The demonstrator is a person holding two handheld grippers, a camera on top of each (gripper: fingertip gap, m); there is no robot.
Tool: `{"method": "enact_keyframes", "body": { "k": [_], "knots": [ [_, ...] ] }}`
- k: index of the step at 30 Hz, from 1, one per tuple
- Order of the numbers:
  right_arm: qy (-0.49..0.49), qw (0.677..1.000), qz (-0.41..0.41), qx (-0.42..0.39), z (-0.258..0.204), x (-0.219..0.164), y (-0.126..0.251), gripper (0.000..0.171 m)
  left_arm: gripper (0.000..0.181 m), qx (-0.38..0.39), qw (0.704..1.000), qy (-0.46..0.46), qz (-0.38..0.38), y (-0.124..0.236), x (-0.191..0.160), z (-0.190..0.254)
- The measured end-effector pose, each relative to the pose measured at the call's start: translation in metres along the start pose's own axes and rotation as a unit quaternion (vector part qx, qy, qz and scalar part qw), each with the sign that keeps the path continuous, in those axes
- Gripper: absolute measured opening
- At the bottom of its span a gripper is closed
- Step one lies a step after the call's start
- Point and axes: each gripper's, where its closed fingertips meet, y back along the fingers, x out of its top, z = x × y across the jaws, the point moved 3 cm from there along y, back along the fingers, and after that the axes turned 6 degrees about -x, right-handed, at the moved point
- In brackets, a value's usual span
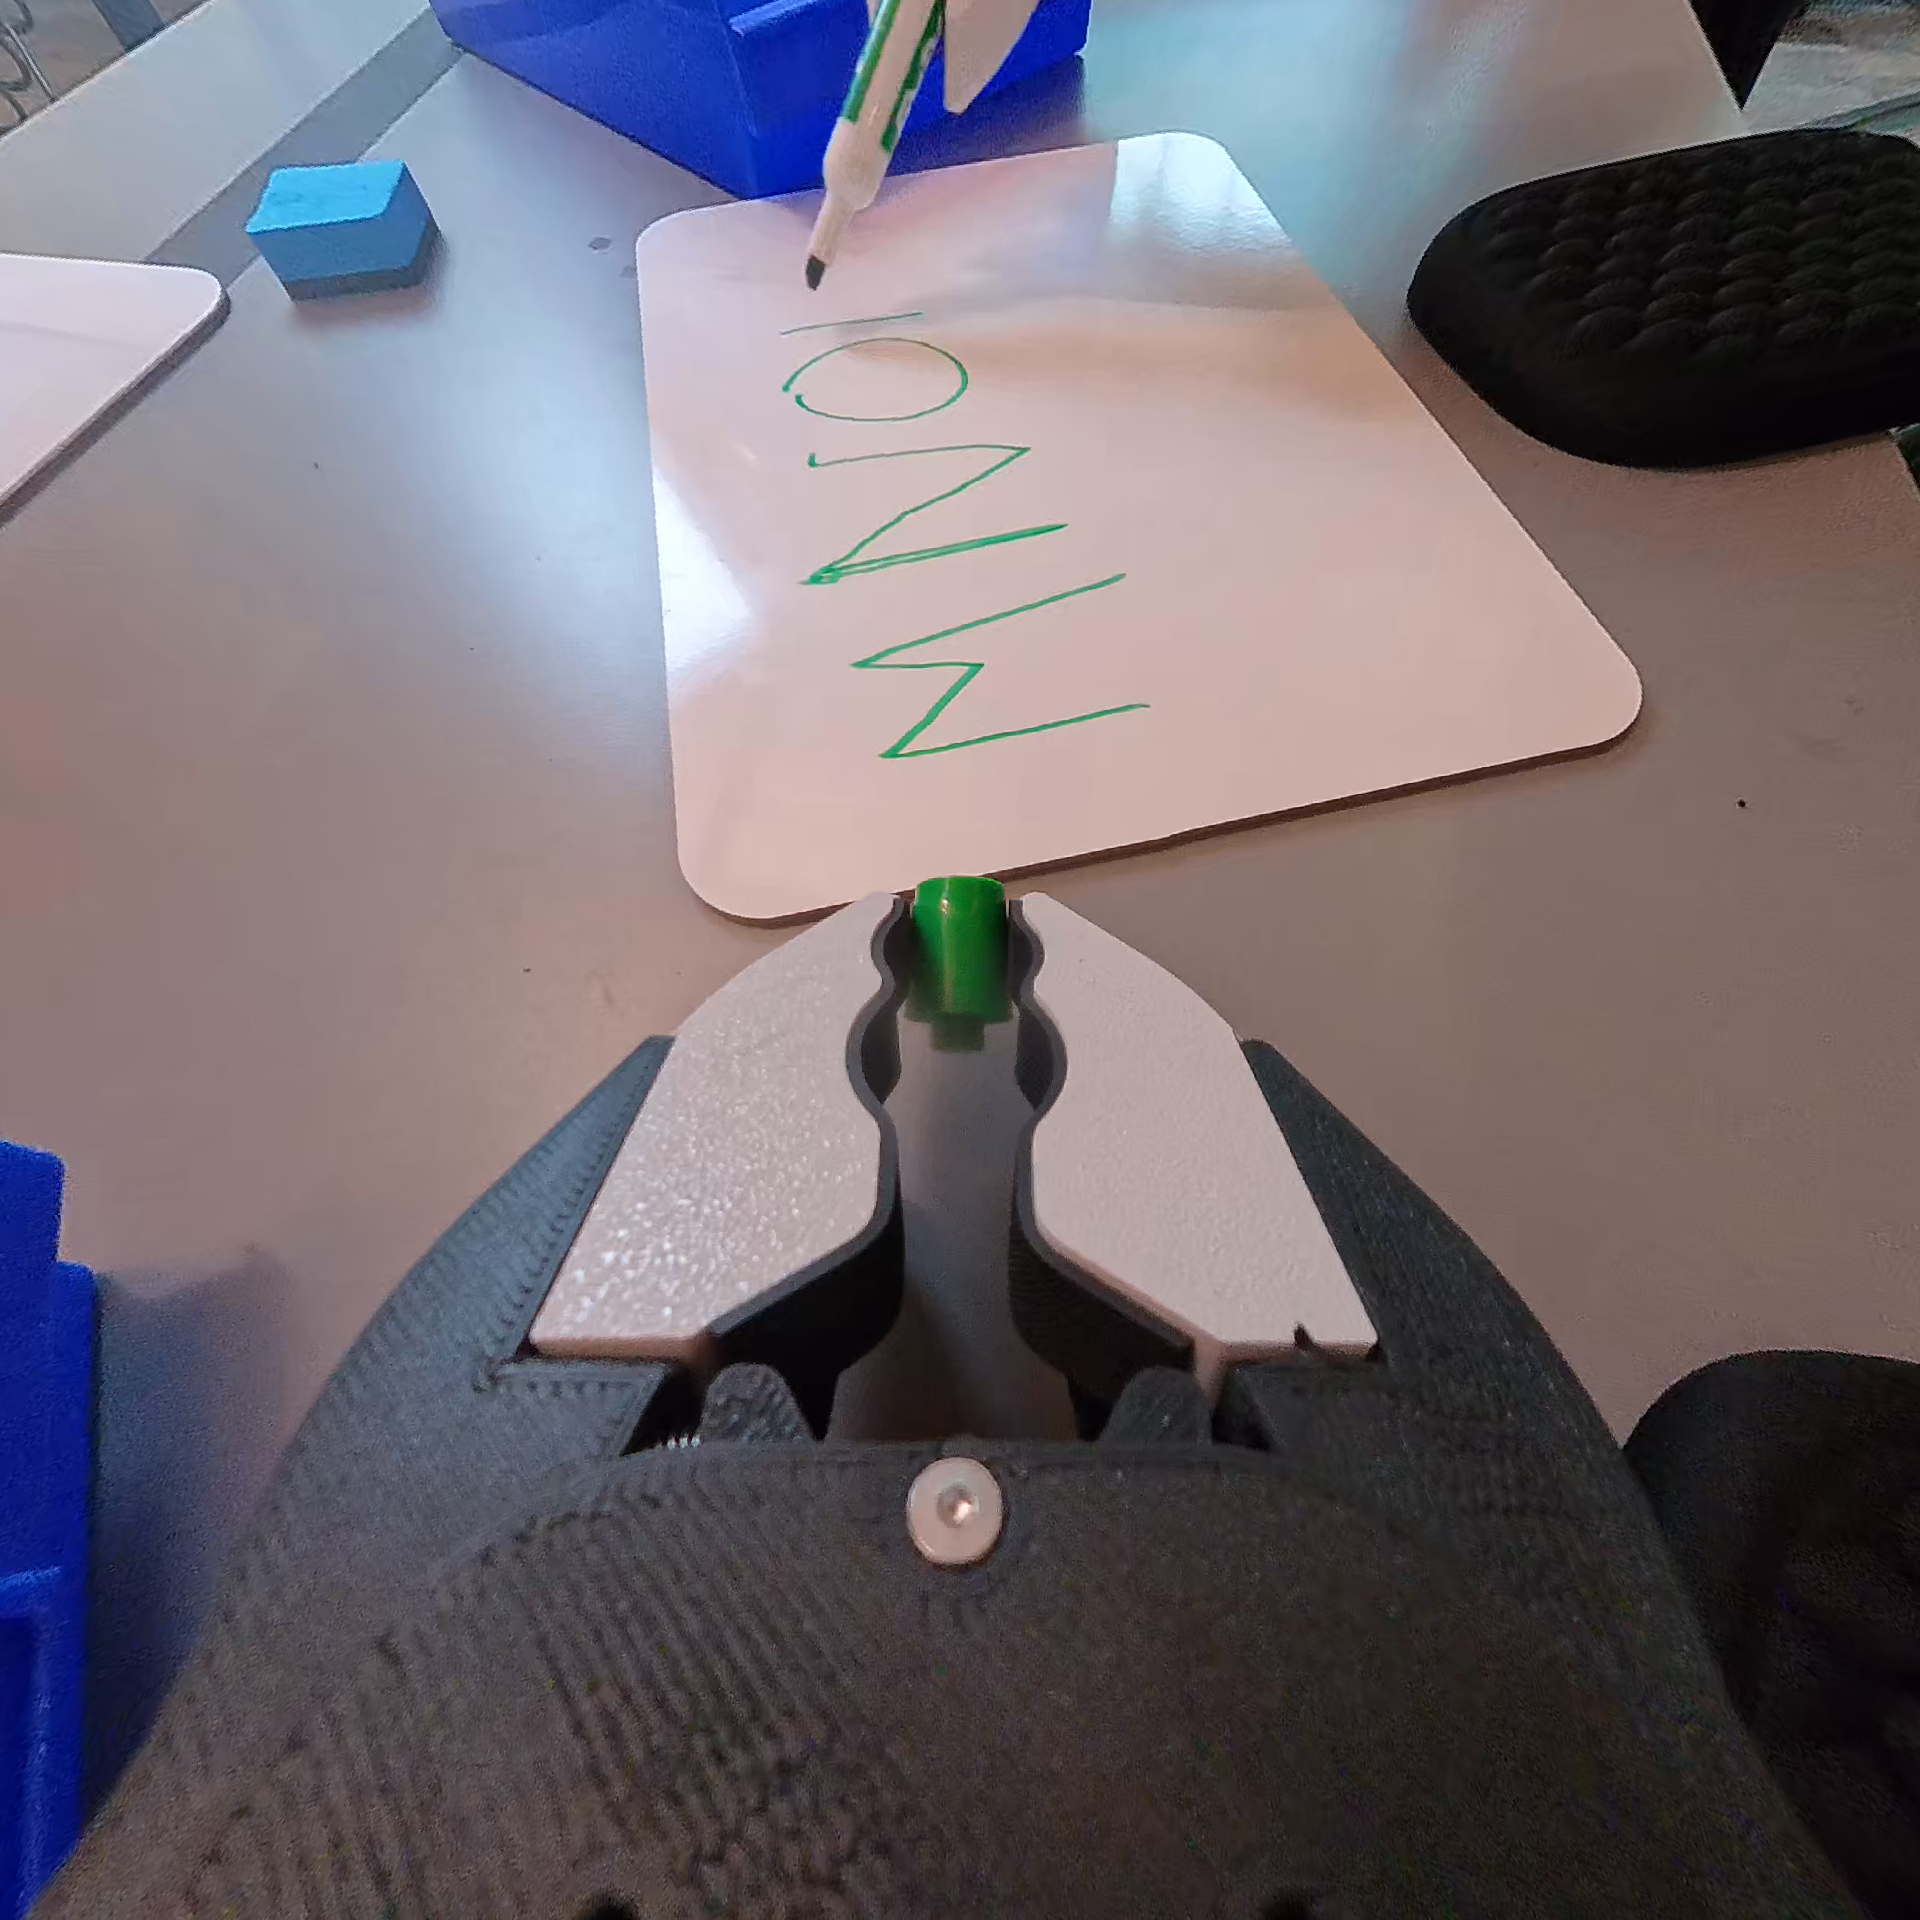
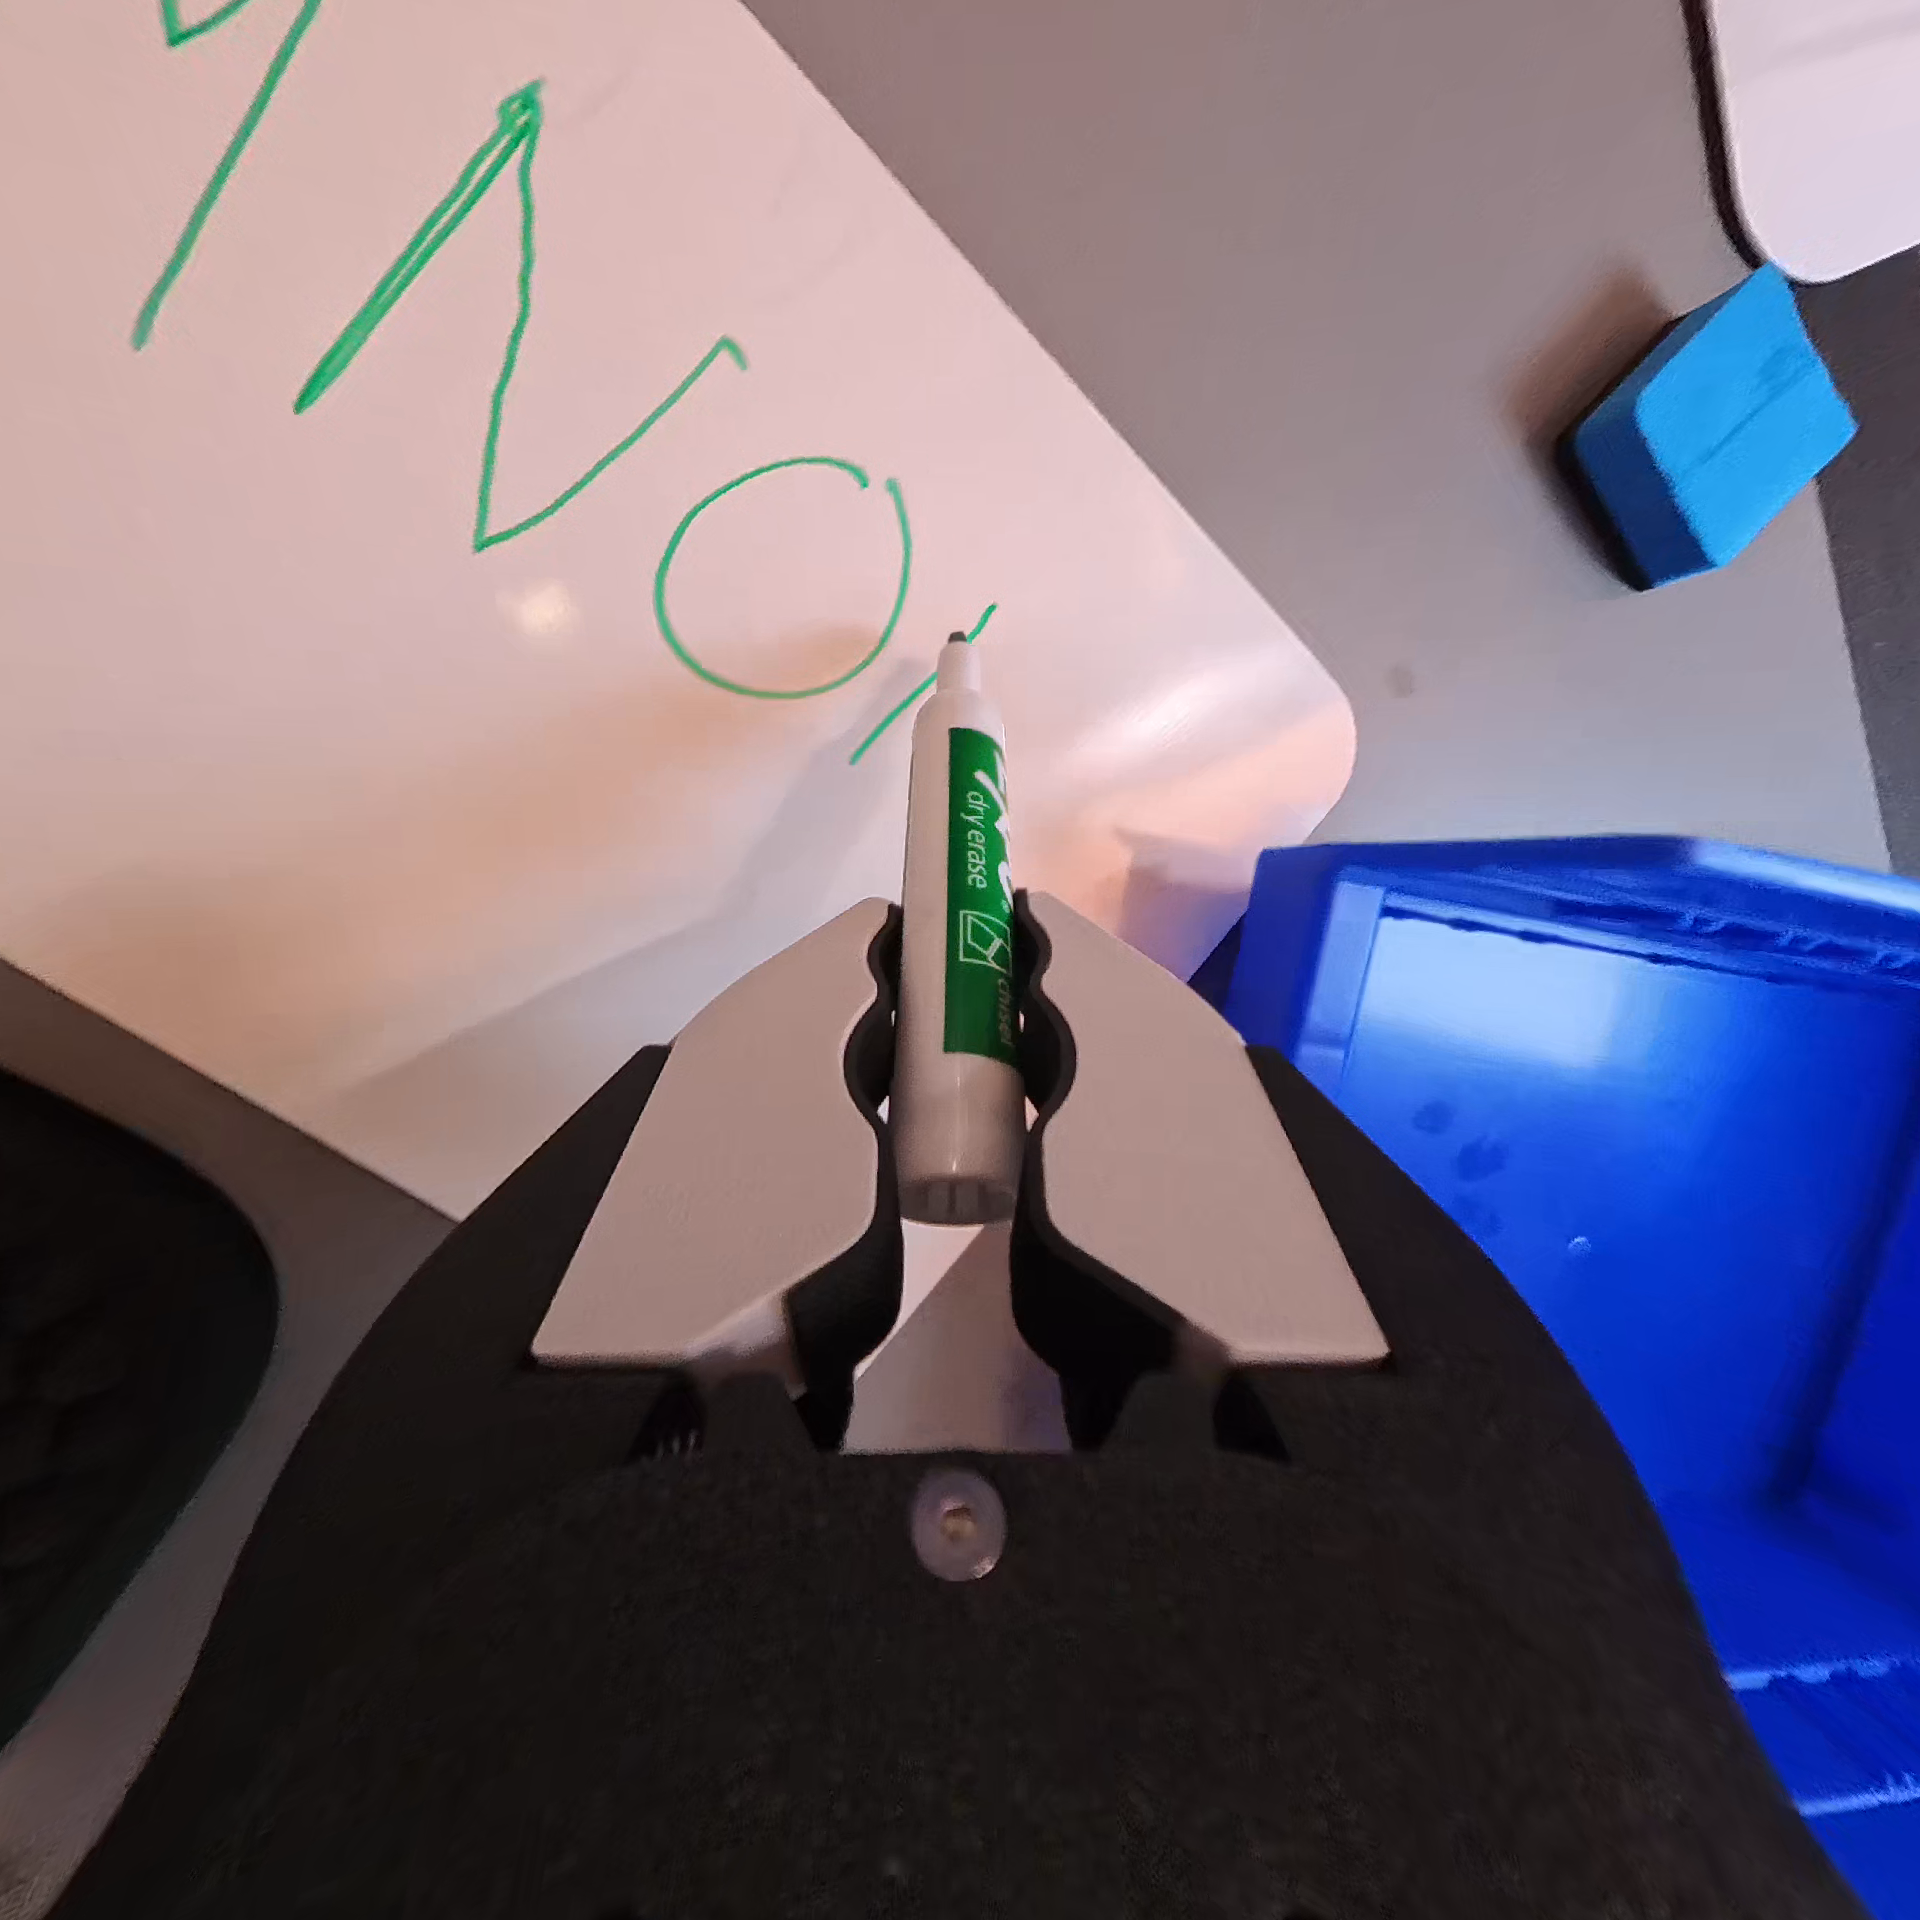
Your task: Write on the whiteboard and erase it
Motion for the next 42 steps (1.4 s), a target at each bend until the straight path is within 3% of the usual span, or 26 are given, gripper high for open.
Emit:
{"method": "enact_keyframes", "body": {
  "k": [9, 25, 37, 42],
  "knots": [
    [0.008, 1.000, -0.010, 0.002, 0.009, 0.007, -0.018, 0.019, 0.018, -0.001, 1.000, 0.002, 0.001, 0.001, 0.000, -0.001],
    [-0.004, 1.000, -0.026, 0.000, 0.003, -0.014, -0.006, 0.019, 0.018, -0.001, 1.000, 0.002, -0.001, 0.000, -0.001, -0.001],
    [-0.034, 0.999, 0.012, -0.015, 0.016, -0.010, 0.003, 0.019, 0.018, -0.001, 1.000, 0.001, 0.001, 0.001, 0.000, -0.001],
    [-0.069, 0.993, 0.096, 0.008, 0.018, 0.000, -0.001, 0.019, 0.018, 0.001, 1.000, 0.001, 0.000, 0.000, -0.001, -0.001]
  ]
}}
